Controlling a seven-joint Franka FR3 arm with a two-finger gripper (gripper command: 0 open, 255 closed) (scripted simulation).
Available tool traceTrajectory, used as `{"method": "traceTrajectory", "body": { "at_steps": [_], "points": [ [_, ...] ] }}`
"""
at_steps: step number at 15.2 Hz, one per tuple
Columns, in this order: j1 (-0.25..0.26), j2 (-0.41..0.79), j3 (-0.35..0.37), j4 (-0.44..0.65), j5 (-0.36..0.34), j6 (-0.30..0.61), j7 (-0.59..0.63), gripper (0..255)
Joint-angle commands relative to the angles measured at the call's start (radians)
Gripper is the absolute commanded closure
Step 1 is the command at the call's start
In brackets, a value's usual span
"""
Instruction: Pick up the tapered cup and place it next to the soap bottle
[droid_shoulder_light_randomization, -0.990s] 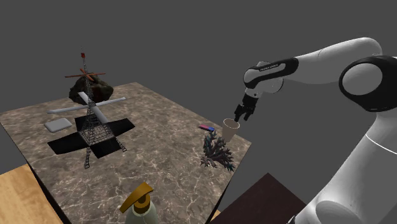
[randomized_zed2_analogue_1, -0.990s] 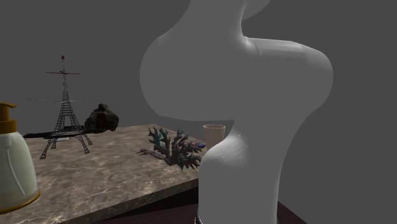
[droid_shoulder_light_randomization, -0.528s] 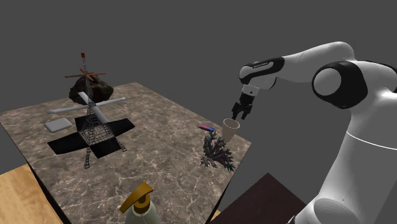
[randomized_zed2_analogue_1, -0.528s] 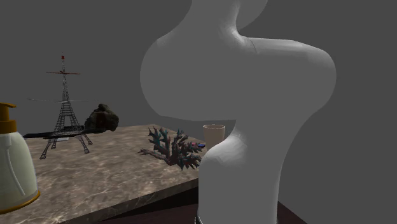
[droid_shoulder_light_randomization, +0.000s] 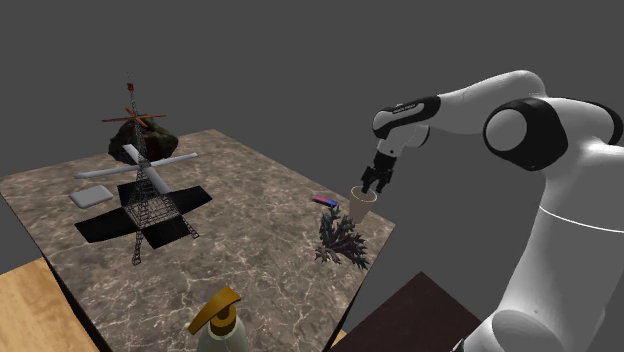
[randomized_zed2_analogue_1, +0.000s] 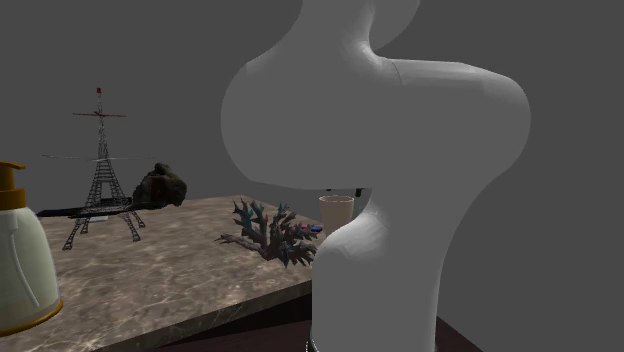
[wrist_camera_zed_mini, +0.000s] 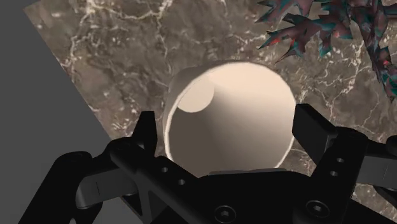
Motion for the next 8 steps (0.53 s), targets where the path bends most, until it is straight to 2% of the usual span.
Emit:
{"method": "traceTrajectory", "body": {
  "at_steps": [1,6,7,8],
  "points": [
    [-0.01,0.092,0.001,-0.007,-0.004,0.182,-0.067,0],
    [-0.021,0.09,0.013,-0.007,-0.009,0.183,-0.063,0],
    [-0.021,0.092,0.013,0.009,-0.011,0.17,-0.059,255],
    [-0.02,0.104,0.014,0.042,-0.011,0.149,-0.05,255]
  ]
}}
